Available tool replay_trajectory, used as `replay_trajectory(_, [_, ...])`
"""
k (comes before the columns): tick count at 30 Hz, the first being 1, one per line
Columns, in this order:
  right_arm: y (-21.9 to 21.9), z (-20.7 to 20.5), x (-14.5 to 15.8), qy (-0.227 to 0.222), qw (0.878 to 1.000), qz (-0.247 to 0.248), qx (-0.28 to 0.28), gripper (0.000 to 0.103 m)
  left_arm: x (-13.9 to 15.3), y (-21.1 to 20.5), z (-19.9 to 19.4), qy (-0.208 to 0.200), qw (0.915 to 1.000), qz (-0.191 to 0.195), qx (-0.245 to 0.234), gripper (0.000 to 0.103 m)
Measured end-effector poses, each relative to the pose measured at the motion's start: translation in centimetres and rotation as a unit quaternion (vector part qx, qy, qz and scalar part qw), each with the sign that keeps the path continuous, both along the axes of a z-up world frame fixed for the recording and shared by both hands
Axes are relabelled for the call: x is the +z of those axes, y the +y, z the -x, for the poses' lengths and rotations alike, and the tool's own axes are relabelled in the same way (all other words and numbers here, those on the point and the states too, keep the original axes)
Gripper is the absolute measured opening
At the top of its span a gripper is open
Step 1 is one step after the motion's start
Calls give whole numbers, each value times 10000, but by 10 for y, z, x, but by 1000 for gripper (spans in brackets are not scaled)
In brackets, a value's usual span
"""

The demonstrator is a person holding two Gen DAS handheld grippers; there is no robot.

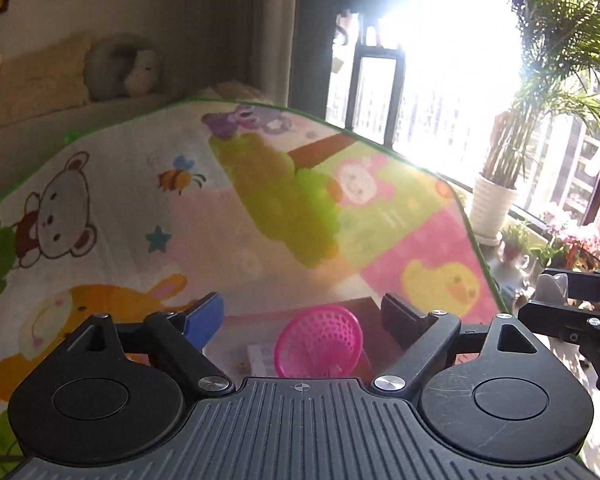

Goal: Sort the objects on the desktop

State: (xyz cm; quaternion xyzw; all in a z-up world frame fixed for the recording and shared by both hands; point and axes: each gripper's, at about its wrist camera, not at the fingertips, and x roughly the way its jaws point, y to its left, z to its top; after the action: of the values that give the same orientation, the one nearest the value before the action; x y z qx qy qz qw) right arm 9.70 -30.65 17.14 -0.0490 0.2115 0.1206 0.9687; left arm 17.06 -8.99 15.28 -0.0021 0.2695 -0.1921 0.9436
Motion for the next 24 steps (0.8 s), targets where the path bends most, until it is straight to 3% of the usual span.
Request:
replay_trajectory(4, [-4,-19,-22,337,9994,-50,39,41,-24,44,32,-38,9997,70,237,98])
replay_trajectory(9, [15,-53,-50,1010,9930,-427,445,41,-72,69,85,-88,9967,-702,410,100])
replay_trajectory(13, [44,-71,-73,1370,9888,-252,534,51,-107,81,117,-139,9905,-1196,667,100])
replay_trajectory(17, [76,-79,-70,1446,9866,-101,756,52,-123,114,130,112,9889,-842,1219,101])
replay_trajectory(20, [116,-95,-59,1550,9825,-28,1030,59,-125,129,135,24,9860,-691,1520,102])
replay_trajectory(24, [182,-135,-64,1865,9736,291,1280,60,-130,137,138,-55,9847,-622,1625,103])
